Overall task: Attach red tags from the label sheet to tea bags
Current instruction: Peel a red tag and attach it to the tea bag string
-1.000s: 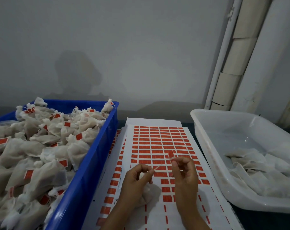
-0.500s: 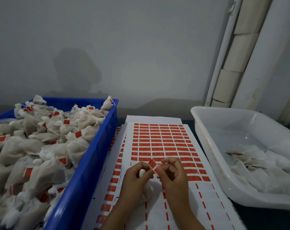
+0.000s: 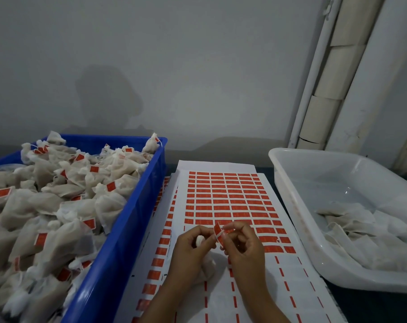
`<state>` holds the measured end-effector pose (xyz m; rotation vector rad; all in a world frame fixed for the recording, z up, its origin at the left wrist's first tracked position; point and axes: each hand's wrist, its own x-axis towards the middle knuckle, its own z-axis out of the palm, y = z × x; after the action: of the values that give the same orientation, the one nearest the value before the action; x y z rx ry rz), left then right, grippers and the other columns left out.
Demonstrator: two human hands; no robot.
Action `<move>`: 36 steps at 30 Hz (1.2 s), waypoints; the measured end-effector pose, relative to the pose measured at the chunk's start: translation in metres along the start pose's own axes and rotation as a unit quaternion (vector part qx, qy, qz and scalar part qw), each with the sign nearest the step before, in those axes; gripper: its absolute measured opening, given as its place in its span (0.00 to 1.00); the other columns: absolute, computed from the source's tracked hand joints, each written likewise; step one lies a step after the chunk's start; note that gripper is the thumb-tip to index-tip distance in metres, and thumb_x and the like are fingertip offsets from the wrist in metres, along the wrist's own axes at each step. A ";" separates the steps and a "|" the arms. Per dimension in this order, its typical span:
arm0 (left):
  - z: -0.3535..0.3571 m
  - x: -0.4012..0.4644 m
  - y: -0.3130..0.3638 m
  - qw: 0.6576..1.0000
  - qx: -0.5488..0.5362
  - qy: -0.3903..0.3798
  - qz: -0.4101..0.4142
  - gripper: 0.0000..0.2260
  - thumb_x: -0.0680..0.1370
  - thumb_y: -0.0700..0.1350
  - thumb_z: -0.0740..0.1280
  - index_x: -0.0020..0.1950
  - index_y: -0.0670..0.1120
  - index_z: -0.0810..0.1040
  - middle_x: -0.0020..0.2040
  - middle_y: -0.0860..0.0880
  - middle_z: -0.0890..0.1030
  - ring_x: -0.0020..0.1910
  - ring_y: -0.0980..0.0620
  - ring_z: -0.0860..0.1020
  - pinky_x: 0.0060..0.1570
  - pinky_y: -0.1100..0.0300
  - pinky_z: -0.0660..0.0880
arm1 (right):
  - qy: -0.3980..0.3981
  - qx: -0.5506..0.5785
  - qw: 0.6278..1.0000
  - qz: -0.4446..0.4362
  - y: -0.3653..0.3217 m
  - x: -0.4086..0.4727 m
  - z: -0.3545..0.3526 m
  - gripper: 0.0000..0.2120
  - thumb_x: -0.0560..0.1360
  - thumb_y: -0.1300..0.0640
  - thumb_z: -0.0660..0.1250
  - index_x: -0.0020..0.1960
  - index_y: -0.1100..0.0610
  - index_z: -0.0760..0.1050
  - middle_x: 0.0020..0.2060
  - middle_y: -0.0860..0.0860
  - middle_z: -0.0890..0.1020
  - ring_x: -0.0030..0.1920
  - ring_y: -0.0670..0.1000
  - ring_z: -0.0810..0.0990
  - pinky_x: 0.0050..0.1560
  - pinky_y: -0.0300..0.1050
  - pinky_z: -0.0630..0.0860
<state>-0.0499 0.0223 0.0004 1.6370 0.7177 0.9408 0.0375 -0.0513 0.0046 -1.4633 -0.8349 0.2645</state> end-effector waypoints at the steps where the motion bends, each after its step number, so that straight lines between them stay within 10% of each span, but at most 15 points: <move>1: 0.000 0.000 0.000 1.000 -0.002 -0.001 0.001 0.05 0.75 0.46 0.66 0.40 0.52 0.80 0.37 0.61 0.82 0.41 0.62 0.79 0.37 0.77 0.72 | -0.002 -0.003 1.000 -0.005 0.000 0.000 0.000 0.06 0.71 0.56 0.69 0.44 0.46 0.74 0.38 0.40 0.82 0.43 0.40 0.81 0.44 0.32 0.78; 36: 0.000 -0.002 0.006 0.999 -0.010 -0.033 -0.023 0.05 0.75 0.47 0.66 0.41 0.52 0.79 0.35 0.59 0.82 0.40 0.59 0.80 0.39 0.72 0.75 | -0.003 -0.079 0.997 -0.025 -0.003 -0.002 0.001 0.10 0.71 0.53 0.67 0.45 0.38 0.72 0.43 0.32 0.77 0.44 0.38 0.79 0.47 0.25 0.71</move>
<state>-0.0511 0.0190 0.0056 1.6200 0.6955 0.8537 0.0345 -0.0519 0.0069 -1.5878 -0.9131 0.1679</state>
